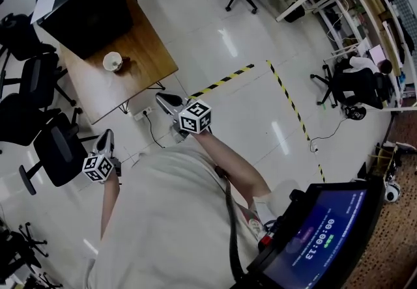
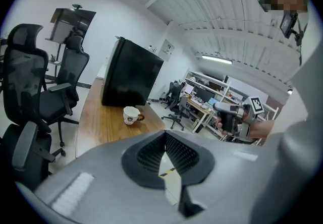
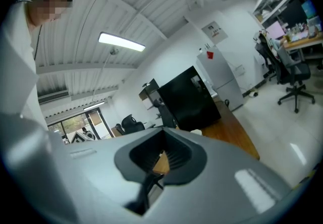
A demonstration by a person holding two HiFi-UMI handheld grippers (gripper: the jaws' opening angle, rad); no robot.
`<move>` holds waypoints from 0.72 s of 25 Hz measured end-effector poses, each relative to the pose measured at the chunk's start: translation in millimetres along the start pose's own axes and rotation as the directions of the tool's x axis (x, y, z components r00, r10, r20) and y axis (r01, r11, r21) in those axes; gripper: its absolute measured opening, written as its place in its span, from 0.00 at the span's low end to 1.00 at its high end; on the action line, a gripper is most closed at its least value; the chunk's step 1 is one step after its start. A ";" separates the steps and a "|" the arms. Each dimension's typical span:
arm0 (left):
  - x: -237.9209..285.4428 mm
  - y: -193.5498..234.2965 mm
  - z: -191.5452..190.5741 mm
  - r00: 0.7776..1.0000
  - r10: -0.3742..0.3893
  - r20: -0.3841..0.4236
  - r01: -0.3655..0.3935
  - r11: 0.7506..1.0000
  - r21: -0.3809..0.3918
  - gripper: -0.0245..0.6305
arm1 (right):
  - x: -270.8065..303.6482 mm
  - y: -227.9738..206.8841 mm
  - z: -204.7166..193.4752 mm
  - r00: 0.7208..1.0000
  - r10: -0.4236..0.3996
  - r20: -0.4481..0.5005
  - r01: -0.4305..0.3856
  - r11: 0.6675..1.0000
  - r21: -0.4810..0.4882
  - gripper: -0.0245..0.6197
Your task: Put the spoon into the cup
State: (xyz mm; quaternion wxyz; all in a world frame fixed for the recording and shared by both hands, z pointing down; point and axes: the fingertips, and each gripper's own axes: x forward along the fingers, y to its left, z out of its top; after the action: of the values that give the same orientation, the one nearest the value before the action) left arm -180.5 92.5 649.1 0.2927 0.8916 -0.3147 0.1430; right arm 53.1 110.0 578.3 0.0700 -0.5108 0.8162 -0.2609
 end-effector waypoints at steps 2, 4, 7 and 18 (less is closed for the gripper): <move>-2.0 4.8 1.8 1.000 -0.012 -0.006 0.012 1.000 0.004 0.04 | 3.6 3.0 -0.9 1.000 -0.020 0.004 0.020 1.000 -0.007 0.04; -3.4 9.3 2.4 1.000 -0.022 -0.012 0.022 1.000 0.009 0.04 | 6.6 3.1 -2.2 0.999 -0.046 0.008 0.046 0.999 -0.018 0.04; -5.8 15.6 0.1 0.999 -0.031 -0.019 0.031 0.999 0.012 0.04 | 9.1 3.7 -6.0 0.998 -0.067 0.008 0.067 0.998 -0.020 0.04; -9.3 23.5 -4.8 0.999 -0.030 -0.025 0.030 1.000 0.004 0.04 | 17.1 5.9 -9.5 0.997 -0.079 -0.006 0.079 0.996 -0.033 0.04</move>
State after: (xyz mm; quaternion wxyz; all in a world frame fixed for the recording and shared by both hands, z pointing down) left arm -203.1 85.0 658.9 0.2965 0.8951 -0.2972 0.1503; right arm 36.7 100.5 586.1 0.0483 -0.5428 0.7998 -0.2519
